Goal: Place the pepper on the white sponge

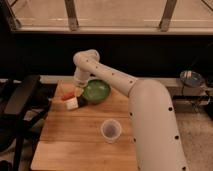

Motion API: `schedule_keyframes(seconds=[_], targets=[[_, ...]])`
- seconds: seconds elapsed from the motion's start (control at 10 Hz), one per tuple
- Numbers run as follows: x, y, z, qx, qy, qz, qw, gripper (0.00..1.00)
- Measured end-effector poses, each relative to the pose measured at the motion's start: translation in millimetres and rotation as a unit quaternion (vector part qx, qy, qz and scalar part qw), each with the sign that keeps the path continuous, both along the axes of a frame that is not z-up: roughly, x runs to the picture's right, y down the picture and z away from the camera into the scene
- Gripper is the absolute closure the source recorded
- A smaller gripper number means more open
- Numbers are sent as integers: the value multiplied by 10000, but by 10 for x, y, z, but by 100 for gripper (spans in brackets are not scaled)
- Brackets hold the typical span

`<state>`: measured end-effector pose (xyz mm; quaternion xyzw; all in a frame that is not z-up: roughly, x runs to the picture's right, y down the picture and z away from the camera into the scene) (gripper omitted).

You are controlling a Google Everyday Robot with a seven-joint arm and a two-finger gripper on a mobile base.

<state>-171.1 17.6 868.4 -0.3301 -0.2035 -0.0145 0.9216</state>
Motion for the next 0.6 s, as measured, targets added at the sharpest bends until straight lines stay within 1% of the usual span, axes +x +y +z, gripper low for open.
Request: schedule_keyframes(seconds=[0.1, 0.2, 0.4, 0.6], targets=[[-30, -12, 67, 45, -38, 71, 10000, 91], [-41, -1, 112, 102, -69, 72, 9999, 85], [-73, 6, 197, 236, -140, 23, 9996, 65], [-85, 39, 286, 300, -129, -37, 9995, 47]])
